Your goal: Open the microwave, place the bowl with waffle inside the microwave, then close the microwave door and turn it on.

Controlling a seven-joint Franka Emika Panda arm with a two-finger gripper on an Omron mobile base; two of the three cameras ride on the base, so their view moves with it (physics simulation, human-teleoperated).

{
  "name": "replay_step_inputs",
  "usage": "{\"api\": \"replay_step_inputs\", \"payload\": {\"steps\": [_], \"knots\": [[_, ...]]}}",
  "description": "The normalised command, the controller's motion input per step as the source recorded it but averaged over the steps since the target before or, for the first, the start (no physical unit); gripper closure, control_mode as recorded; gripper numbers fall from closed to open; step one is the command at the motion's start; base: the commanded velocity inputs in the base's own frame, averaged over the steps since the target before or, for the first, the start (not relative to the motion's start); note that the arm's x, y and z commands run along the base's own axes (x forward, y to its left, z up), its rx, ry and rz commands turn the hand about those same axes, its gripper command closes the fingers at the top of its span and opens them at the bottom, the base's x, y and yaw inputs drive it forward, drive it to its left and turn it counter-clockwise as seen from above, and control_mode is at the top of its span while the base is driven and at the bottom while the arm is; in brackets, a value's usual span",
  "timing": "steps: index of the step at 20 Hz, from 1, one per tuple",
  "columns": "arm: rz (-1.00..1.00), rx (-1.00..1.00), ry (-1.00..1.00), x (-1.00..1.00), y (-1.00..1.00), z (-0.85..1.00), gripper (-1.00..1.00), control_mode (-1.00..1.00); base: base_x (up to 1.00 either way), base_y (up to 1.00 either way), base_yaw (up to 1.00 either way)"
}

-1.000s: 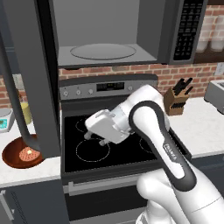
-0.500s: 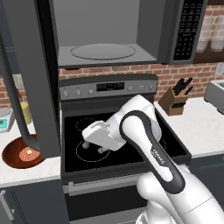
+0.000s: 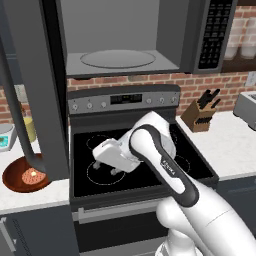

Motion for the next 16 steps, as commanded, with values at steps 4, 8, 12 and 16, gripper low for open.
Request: {"api": "replay_step_inputs", "payload": {"steps": [4,8,12,16], "knots": [[0.00,-0.06,0.00,0.51,0.15,-0.33,-1.00,-1.00,0.00,0.00,0.00],[0.00,-0.04,0.00,0.57,0.21,-0.27,-1.00,-1.00,0.00,0.00,0.00],[0.00,-0.04,0.00,0.54,0.25,-0.21,-1.00,-1.00,0.00,0.00,0.00],[0.00,-0.02,0.00,0.48,0.22,-0.23,-1.00,-1.00,0.00,0.00,0.00]]}}
